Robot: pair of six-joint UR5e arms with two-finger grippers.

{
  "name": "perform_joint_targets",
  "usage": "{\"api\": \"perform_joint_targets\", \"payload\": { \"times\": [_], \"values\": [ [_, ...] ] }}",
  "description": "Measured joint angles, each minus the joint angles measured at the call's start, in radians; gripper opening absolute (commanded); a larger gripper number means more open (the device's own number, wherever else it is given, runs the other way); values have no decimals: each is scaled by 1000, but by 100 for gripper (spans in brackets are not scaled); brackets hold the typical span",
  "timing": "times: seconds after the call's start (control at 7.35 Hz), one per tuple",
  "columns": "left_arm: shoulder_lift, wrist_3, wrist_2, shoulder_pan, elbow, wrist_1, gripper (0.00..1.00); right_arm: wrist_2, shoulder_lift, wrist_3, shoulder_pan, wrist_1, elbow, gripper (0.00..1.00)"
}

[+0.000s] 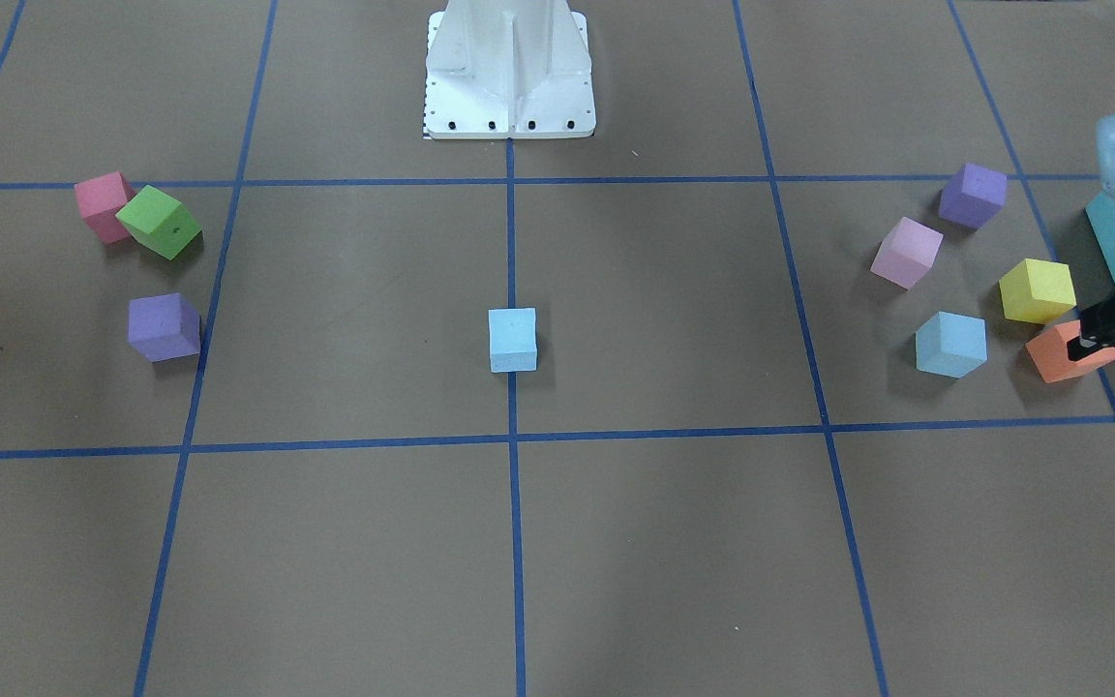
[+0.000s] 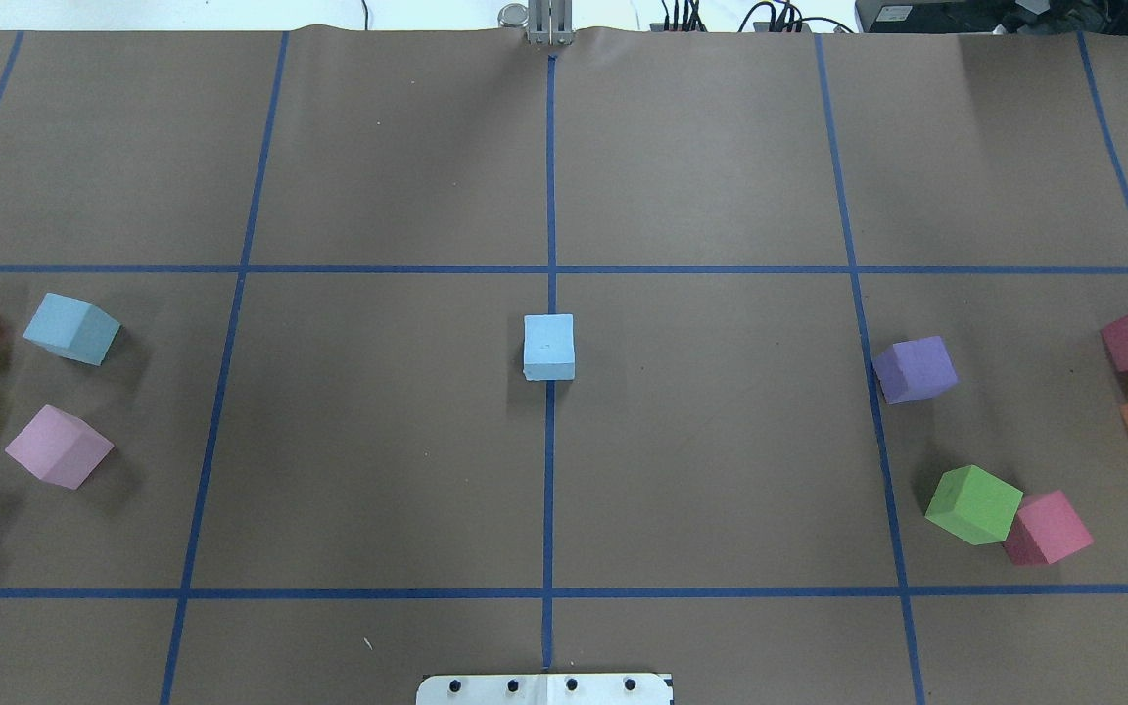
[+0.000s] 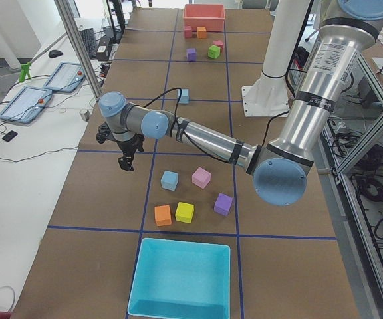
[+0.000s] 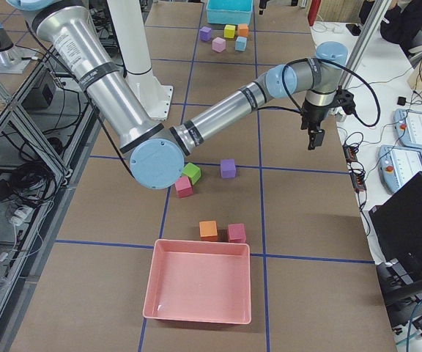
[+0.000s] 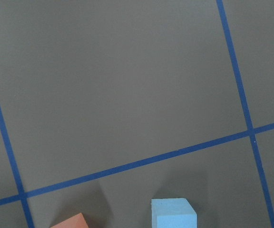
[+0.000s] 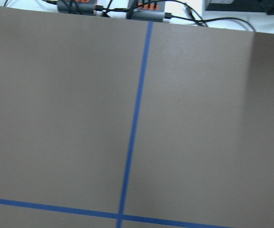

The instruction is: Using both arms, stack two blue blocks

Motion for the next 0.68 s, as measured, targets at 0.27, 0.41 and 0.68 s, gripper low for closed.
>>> {"api": "perform_joint_targets", "payload": {
  "times": [0.27, 0.41, 0.68],
  "values": [
    [2, -76, 6, 49, 56, -121, 98, 16, -46, -167, 98, -7, -43, 100],
    [5, -105, 25, 74, 74, -168, 98, 19, -60, -238, 130, -3, -77, 100],
    [46, -152, 64, 104, 87, -271, 98, 17, -97, -315, 162, 25, -118, 100]
  ]
}}
